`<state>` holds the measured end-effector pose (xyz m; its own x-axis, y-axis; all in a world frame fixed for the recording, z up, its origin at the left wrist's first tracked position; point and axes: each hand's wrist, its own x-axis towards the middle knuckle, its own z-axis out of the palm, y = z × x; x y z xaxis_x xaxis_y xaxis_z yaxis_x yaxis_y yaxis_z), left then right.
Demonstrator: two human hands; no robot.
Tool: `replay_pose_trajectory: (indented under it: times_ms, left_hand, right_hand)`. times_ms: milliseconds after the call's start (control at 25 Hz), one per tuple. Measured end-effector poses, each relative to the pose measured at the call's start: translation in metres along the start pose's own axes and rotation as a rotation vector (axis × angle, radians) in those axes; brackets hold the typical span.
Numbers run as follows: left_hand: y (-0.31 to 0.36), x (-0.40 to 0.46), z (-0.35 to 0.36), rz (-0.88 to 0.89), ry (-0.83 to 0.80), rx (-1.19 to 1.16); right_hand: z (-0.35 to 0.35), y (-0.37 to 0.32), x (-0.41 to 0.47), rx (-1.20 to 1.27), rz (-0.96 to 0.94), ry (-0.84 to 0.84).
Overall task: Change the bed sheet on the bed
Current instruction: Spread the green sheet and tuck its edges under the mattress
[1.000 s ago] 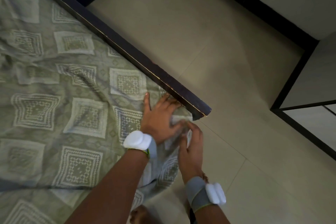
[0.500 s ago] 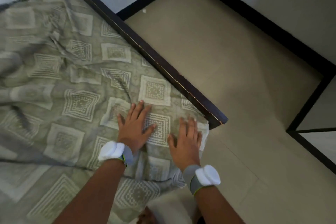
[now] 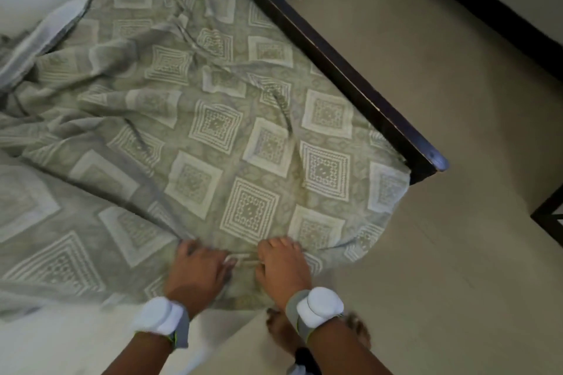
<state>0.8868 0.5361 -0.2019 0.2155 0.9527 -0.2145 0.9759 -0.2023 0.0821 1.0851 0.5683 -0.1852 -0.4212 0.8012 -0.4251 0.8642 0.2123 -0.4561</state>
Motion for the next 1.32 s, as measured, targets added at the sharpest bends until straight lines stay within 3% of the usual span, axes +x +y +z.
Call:
replay_pose_trajectory:
  times_ms: [120,200,360,560,760,880,960,1040,1160,1240,1320]
  left_hand:
    - [0.035,-0.061,0.009,-0.097,-0.095,-0.096]
    - [0.062,-0.080,0.010,-0.166,-0.177,-0.178]
    - [0.061,-0.066,-0.013,-0.291,-0.193,-0.260]
    - [0.008,-0.057,-0.062,-0.295,0.089,-0.460]
    - [-0.100,-0.064,-0.095,-0.376,0.320,-0.537]
    - [-0.163,-0.073,-0.098,-0.546,0.530,-0.519]
    - [-0.197,-0.078,-0.101,-0.781,0.627,-0.453]
    - [-0.241,-0.084,-0.100,-1.039,0.627,-0.542]
    - [-0.327,-0.083,-0.085,-1.113,0.569,-1.102]
    - [-0.371,-0.073,-0.076,-1.162,0.435,-1.411]
    - [-0.389,-0.062,-0.071,-1.272,0.245,-1.441]
  right_hand:
    - [0.001,-0.007,-0.022,-0.078,-0.045,-0.245]
    - [0.006,0.001,-0.042,-0.106,-0.046,-0.293]
    - [0.005,-0.002,-0.066,-0.020,0.013,-0.093]
    - [-0.010,-0.060,-0.060,0.227,-0.018,0.142]
    - [-0.005,-0.159,-0.016,0.324,-0.134,0.152]
    - [0.013,-0.224,0.021,0.373,-0.124,0.142]
    - [0.029,-0.260,0.044,0.300,-0.122,0.095]
    - [0.055,-0.295,0.079,0.189,-0.047,0.024]
    - [0.089,-0.335,0.134,0.158,0.116,0.032]
    - [0.100,-0.341,0.162,0.087,0.204,0.223]
    - [0.089,-0.340,0.167,0.093,0.326,0.193]
